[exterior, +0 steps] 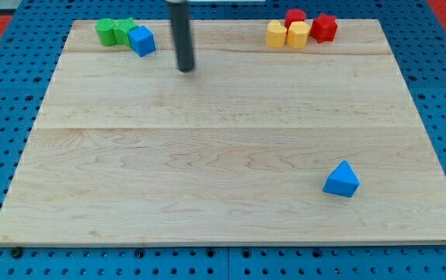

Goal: Move the blue triangle to the center left

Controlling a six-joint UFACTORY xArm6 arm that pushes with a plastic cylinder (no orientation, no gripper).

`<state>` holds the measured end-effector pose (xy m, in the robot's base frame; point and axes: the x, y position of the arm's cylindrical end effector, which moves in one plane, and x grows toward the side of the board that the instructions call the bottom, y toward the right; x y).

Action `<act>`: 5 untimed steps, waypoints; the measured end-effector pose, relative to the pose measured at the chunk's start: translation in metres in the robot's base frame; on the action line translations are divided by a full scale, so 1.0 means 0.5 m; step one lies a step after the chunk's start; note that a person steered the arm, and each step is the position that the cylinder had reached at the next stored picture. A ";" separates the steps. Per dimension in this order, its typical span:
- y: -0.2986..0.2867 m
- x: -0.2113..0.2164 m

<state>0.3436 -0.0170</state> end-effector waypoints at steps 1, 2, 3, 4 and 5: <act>0.257 0.127; 0.500 0.218; 0.579 0.372; 0.523 0.469; 0.409 0.420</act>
<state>0.5534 0.1876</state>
